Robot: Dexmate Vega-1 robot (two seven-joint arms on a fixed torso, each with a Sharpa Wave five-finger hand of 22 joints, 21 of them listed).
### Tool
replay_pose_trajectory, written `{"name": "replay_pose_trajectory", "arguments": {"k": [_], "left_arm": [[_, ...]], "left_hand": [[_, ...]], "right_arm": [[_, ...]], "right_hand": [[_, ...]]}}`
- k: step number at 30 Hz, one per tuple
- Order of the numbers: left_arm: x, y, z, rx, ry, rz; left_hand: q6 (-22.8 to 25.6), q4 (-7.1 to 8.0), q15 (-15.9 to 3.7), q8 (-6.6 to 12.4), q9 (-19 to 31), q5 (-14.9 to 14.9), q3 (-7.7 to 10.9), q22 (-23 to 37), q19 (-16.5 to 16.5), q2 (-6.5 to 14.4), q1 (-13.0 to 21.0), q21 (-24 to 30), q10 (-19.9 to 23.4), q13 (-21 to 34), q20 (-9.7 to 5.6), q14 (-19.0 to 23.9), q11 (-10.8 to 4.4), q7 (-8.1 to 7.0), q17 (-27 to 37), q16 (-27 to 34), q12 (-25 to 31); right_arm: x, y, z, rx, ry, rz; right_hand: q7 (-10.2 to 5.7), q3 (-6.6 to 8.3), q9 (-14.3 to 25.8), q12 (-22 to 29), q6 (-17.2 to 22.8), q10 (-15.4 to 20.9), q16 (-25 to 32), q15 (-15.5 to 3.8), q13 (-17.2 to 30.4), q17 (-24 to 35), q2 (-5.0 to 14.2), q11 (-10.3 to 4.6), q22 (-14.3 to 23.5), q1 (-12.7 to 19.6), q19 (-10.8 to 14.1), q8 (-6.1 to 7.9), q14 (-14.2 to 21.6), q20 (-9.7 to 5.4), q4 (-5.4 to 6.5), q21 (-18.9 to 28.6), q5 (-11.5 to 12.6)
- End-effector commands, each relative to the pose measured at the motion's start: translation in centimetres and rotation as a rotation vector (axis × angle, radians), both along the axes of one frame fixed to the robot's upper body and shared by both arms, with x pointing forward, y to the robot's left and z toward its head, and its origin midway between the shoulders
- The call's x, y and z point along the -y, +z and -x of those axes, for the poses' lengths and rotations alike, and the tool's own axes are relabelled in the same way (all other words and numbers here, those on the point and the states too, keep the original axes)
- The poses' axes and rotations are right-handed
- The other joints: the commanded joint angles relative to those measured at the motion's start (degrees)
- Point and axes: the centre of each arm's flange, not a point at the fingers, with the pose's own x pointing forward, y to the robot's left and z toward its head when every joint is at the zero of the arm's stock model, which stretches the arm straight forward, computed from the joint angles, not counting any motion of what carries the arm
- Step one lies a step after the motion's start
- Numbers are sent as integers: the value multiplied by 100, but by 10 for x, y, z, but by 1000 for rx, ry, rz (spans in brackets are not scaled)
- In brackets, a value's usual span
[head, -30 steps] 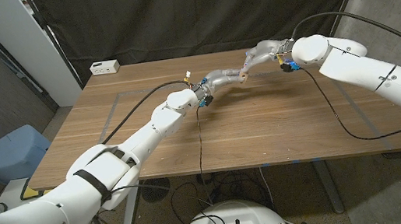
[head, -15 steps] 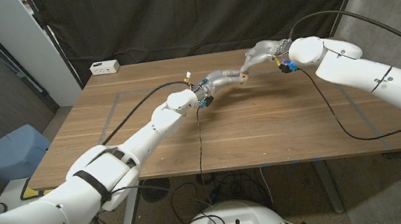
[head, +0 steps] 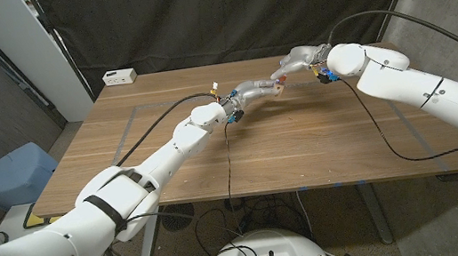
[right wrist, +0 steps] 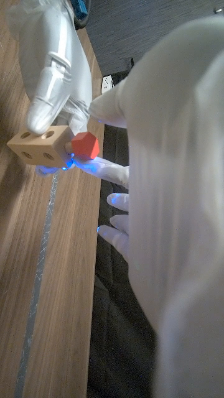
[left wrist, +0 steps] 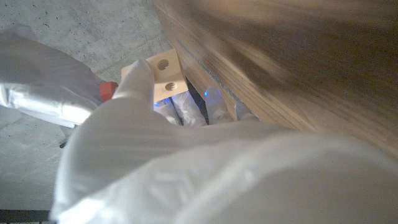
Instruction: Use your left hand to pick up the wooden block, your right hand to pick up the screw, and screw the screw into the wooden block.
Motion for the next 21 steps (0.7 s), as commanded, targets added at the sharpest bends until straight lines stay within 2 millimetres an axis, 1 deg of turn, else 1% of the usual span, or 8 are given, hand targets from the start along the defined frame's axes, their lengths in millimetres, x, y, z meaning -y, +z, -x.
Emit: {"name": "replay_pose_trajectory", "arguments": {"k": [1,5,14,18,21], "left_arm": [[0,-1,-1,-5,-1,0],[0,-1,-1,-6,-2,1],[0,-1,-1,-4,-5,-1],[0,0,0,-1,-5,-1],[0,0,0,0,-6,1]], "left_hand": [[49,11,-348,47,10,-7,34,16,21,54,8,28,-52,1,2,65,-1,17,9,24,18],[45,10,-350,46,10,-5,35,16,22,56,13,27,-55,1,3,69,-1,23,9,25,18],[25,10,-334,40,10,-3,34,16,25,57,16,26,-59,1,-7,73,-1,27,8,25,18],[17,11,-348,38,10,-2,33,16,25,56,16,25,-62,1,-6,75,-1,24,8,25,18],[17,12,-344,39,10,-2,31,16,25,54,14,25,-62,1,-6,72,-1,19,8,23,18]], "right_arm": [[-1,0,1,14,-8,2],[-1,1,1,17,-8,0],[0,1,3,22,-1,-10],[1,2,5,23,11,-11],[2,3,7,21,24,-8]], "right_hand": [[27,-53,-31,-28,-189,1,23,47,16,30,-7,22,16,-116,-10,-97,36,65,7,-33,54],[79,-76,-66,-50,-359,-23,5,62,19,26,-4,41,17,-152,-26,-173,25,63,2,-42,76],[176,-104,-120,-89,-594,-93,-28,101,25,18,0,91,18,-184,-73,-280,-1,75,-19,-59,108],[186,-114,-153,-117,-765,-166,-57,121,29,14,11,98,19,-192,-114,-358,-36,85,-37,-71,123],[199,-119,-192,-144,-1024,-259,-95,163,35,8,25,116,20,-191,-165,-477,-94,98,-63,-80,132]]}}
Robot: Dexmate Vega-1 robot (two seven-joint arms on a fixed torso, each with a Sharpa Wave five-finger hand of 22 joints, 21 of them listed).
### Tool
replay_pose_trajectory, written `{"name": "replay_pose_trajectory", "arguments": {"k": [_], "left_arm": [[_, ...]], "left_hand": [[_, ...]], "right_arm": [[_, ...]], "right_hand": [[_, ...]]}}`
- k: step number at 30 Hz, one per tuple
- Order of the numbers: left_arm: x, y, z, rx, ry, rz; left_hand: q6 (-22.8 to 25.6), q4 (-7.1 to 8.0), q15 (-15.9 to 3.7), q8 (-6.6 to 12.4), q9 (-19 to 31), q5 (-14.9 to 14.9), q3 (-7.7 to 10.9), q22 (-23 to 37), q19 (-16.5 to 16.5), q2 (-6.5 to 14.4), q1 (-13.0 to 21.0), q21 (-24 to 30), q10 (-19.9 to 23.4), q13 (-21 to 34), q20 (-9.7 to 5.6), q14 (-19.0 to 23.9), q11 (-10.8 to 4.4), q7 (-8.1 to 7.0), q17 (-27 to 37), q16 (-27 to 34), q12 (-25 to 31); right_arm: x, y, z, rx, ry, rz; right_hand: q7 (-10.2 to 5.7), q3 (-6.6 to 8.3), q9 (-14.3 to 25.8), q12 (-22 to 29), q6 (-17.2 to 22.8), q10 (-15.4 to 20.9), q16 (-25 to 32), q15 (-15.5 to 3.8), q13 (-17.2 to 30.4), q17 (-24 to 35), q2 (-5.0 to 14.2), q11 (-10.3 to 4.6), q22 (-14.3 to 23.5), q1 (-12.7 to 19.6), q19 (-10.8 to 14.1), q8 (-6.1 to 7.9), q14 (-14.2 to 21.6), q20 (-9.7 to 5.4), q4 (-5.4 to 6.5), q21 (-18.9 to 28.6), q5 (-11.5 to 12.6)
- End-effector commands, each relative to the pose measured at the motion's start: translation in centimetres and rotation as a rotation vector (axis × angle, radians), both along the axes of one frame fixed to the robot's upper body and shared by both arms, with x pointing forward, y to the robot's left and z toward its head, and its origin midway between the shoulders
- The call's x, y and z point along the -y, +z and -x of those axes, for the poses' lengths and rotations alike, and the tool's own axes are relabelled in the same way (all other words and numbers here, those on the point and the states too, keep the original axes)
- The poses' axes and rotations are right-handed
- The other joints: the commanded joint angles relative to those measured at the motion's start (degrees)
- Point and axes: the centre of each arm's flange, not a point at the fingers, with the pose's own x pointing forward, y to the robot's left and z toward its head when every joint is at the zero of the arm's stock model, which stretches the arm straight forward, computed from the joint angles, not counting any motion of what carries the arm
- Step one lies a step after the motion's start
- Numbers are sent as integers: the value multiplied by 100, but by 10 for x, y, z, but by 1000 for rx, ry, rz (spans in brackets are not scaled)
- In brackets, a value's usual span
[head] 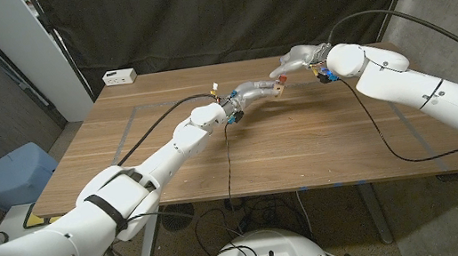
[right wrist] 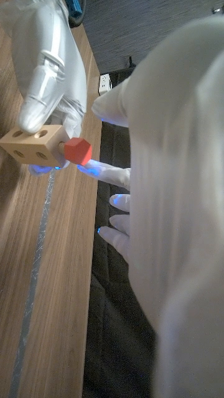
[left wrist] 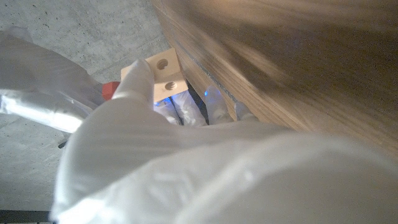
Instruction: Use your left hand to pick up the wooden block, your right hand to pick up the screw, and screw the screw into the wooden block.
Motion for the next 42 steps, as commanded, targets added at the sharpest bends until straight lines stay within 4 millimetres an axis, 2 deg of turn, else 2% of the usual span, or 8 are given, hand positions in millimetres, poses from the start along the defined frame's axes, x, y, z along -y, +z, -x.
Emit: {"name": "replay_pose_trajectory", "arguments": {"k": [1,5,9,14,28,33,38,42], "left_arm": [[1,1,1,7,-3,2],[1,1,2,7,-4,3],[1,1,2,9,-3,8],[-1,1,1,11,-1,16],[-3,1,-3,14,-6,30],[-3,2,-4,16,-9,32],[-3,3,-5,17,-10,29],[-3,4,-6,18,-12,26]], "left_hand": [[13,19,-367,26,8,-2,38,16,26,55,15,25,0,1,-6,52,-1,-1,9,23,18],[0,16,-363,21,8,-2,39,16,27,53,19,25,-2,1,-9,48,-1,-4,8,21,18],[3,18,-366,24,8,-2,37,16,26,53,18,23,-4,1,-13,43,-1,-6,8,19,18],[1,19,-371,25,8,-3,34,16,27,47,14,23,-5,1,-13,44,-2,-12,8,18,19],[-9,22,-382,23,7,-3,34,16,27,53,16,22,-2,1,-18,21,-2,-29,10,9,22],[-6,21,-385,25,7,-4,33,16,27,52,17,21,-3,1,-20,22,-3,-34,10,10,22],[2,22,-389,30,7,-3,33,16,26,55,19,20,-4,1,-22,20,-3,-37,11,10,21],[0,19,-389,29,7,-5,30,16,24,47,20,19,-4,0,-21,15,-2,-40,9,6,22]], "right_arm": [[2,2,5,2,35,-1],[4,5,9,-1,48,5],[4,7,12,-4,61,6],[6,7,15,1,68,13],[10,8,19,-1,58,41],[10,8,17,-1,50,53],[9,7,15,15,39,56],[9,6,13,23,33,60]], "right_hand": [[4,-23,-34,-38,-249,-121,-59,78,23,7,21,34,20,-46,-92,-115,-67,15,-31,-23,46],[52,3,-80,-57,-508,-238,-108,123,29,-4,62,39,20,8,-163,-247,-146,19,-84,-30,38],[38,37,-113,-67,-629,-332,-150,162,32,-12,101,44,20,67,-212,-321,-231,26,-132,-33,13],[86,109,-166,-63,-875,-445,-184,180,37,-23,148,55,19,201,-261,-464,-300,28,-237,-26,-4],[101,316,-250,-60,-1099,-646,-223,210,41,-30,189,36,16,612,-348,-632,-419,34,-517,-25,102],[55,386,-270,-48,-1108,-671,-222,211,41,-30,206,20,15,747,-358,-658,-435,31,-584,-19,133],[-111,511,-302,-17,-1010,-666,-212,199,41,-32,220,-50,12,1011,-337,-656,-432,9,-674,-3,140],[-187,565,-317,-4,-955,-651,-199,166,41,-33,213,-96,11,1138,-306,-652,-405,-16,-696,9,123]]}}
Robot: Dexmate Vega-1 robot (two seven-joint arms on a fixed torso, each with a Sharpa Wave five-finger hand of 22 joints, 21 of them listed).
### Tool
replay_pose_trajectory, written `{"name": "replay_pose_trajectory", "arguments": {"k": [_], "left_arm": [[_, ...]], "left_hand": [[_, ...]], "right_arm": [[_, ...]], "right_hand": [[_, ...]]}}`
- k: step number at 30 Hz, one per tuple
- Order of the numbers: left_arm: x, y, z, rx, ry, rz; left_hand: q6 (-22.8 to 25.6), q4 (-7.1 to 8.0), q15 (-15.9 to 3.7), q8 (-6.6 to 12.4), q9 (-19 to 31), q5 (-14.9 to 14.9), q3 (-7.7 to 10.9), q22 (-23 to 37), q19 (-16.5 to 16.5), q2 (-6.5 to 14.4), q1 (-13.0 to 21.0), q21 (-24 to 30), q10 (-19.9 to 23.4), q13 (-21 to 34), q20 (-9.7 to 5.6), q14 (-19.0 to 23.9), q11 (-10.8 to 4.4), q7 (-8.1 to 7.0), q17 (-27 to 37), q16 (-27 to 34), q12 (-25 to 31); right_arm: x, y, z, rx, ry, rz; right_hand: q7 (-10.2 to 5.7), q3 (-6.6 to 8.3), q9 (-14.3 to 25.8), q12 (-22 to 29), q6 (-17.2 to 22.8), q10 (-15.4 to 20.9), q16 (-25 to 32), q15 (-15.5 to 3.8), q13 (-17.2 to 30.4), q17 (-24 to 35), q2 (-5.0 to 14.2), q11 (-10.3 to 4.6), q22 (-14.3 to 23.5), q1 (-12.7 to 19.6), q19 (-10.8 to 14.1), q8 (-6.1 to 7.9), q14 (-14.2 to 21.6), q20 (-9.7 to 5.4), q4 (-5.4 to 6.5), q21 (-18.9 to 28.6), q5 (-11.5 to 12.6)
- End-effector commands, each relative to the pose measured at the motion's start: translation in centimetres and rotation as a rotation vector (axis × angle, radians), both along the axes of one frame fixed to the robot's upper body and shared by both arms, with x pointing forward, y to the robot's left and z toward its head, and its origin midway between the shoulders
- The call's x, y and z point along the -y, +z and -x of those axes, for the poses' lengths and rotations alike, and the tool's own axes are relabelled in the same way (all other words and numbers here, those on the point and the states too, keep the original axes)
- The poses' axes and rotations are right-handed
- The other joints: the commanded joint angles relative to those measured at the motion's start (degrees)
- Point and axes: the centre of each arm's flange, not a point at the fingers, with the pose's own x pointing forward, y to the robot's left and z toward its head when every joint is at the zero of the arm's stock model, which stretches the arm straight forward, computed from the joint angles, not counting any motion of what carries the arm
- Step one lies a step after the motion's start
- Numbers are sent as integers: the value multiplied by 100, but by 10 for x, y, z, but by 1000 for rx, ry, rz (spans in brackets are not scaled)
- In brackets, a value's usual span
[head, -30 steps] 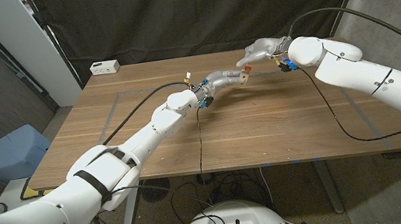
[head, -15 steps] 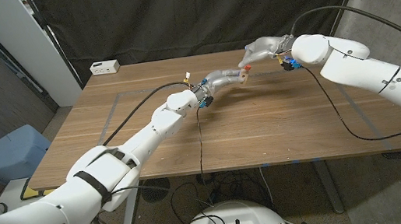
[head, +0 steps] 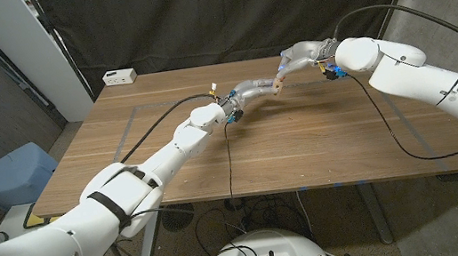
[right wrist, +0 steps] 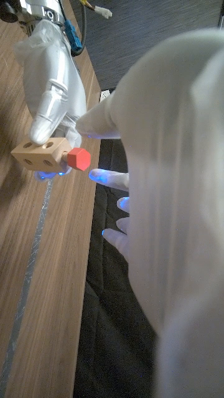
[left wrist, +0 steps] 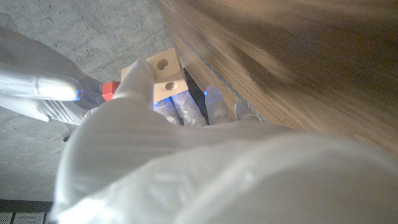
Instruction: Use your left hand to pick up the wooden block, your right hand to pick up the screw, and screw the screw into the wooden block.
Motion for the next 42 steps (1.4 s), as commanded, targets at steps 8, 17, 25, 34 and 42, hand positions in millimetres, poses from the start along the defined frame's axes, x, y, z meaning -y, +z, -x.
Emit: {"name": "replay_pose_trajectory", "arguments": {"k": [8,17,25,34,42], "left_arm": [[0,2,-3,2,-9,-6],[1,4,-4,4,-12,-11],[3,4,-4,3,-15,-13],[3,3,-3,2,-14,-13],[3,2,-3,-1,-15,-13]], "left_hand": [[20,18,-386,27,5,-5,19,15,19,51,11,17,-3,0,-19,6,-3,-40,13,4,22],[26,20,-389,30,5,-5,18,15,19,53,10,17,-1,0,-20,8,-4,-36,14,5,24],[29,19,-389,32,5,-5,19,16,19,55,13,17,-2,0,-25,16,-4,-39,14,9,24],[29,15,-387,33,5,-3,22,16,20,60,22,17,-5,0,-31,17,-4,-37,14,11,24],[37,16,-385,37,5,-4,20,16,19,61,21,16,-1,0,-35,20,-4,-26,15,12,26]], "right_arm": [[-1,-2,-6,35,-30,14],[-2,-1,-5,55,-35,16],[-3,-1,-5,55,-36,17],[-3,-3,-5,60,-37,16],[-3,-4,-4,72,-44,13]], "right_hand": [[-263,215,-32,60,214,79,37,-77,13,2,1,-106,10,465,113,39,55,-99,-51,51,-25],[-360,329,-52,84,506,165,62,-171,9,-8,-64,-167,9,800,216,113,157,-161,-52,68,-77],[-378,362,-54,89,713,208,63,-199,8,-14,-139,-203,10,935,254,177,198,-181,-37,68,-102],[-423,376,-51,95,854,250,64,-233,8,-15,-184,-217,11,992,273,223,226,-193,-13,65,-119],[-453,404,-14,108,1076,323,83,-263,8,-5,-192,-243,12,1045,321,327,292,-198,19,71,-129]]}}
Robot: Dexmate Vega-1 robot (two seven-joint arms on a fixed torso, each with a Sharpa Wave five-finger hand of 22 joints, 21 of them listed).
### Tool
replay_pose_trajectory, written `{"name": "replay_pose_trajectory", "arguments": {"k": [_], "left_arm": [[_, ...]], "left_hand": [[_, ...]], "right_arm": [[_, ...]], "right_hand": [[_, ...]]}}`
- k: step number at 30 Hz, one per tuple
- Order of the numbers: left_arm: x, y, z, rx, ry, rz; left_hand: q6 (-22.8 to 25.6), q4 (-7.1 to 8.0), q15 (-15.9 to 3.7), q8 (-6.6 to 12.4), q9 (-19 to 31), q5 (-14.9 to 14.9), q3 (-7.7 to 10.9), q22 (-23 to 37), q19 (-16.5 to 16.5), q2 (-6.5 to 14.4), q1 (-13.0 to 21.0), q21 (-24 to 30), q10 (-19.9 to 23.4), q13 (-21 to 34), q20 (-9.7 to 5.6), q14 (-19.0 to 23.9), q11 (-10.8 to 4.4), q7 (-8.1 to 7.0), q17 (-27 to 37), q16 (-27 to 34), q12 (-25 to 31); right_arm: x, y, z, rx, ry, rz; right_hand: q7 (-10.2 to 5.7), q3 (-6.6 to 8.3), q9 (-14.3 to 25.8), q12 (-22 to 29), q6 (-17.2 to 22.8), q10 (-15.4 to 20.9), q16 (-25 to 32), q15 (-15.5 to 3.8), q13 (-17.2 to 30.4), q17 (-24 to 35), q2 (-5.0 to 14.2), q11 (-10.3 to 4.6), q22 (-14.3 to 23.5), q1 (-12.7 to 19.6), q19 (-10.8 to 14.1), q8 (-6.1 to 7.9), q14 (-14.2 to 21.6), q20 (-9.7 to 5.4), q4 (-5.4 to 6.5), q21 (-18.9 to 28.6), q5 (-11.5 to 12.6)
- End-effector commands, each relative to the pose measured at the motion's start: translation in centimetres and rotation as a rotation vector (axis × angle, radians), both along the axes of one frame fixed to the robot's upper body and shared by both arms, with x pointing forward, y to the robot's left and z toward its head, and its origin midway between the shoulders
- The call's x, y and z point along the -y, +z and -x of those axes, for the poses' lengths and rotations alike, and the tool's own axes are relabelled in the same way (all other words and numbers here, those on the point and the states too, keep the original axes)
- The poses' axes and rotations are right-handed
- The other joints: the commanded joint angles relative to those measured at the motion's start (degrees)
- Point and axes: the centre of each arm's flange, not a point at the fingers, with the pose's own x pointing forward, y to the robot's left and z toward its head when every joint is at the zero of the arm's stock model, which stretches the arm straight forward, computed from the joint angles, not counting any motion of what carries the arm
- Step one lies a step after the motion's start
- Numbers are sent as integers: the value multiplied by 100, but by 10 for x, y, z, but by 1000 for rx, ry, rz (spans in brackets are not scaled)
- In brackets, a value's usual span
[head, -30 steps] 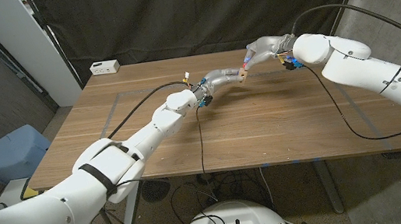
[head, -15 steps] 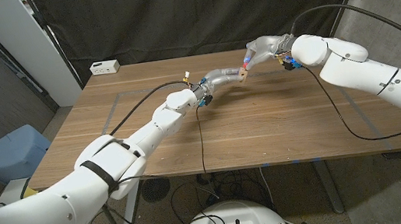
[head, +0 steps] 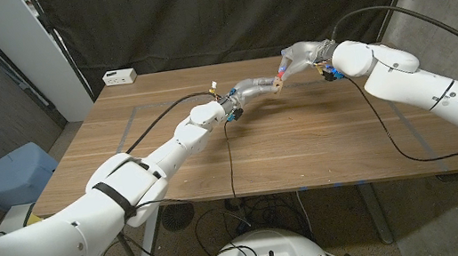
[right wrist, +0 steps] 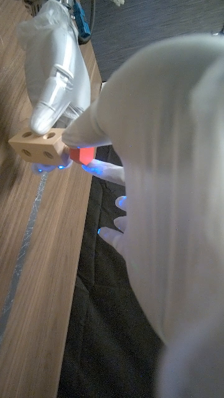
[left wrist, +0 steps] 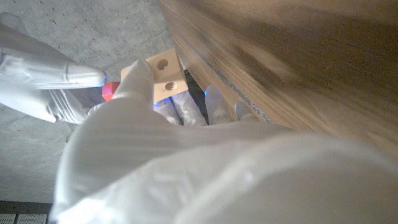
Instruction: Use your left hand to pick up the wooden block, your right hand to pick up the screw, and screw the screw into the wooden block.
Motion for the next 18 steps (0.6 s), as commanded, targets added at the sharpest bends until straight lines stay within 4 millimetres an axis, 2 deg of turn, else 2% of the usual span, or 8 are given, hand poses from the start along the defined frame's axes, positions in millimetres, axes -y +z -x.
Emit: {"name": "replay_pose_trajectory", "arguments": {"k": [1,18], "left_arm": [[1,-4,1,-7,1,-3],[1,-6,3,-9,1,-7]], "left_hand": [[31,25,-384,38,5,-4,28,16,-12,58,20,16,-1,0,-3,20,-4,-2,15,12,26],[17,26,-380,34,5,-4,27,16,-13,63,22,16,0,0,-8,22,-4,10,15,13,28]], "right_arm": [[0,-1,2,15,-6,-1],[-1,-2,5,16,-5,2]], "right_hand": [[-20,54,36,64,91,80,49,-18,9,22,11,1,11,80,88,66,47,-7,11,43,-16],[-50,66,107,64,190,147,56,-39,9,39,-5,-27,12,92,115,158,84,-14,56,35,-33]]}}
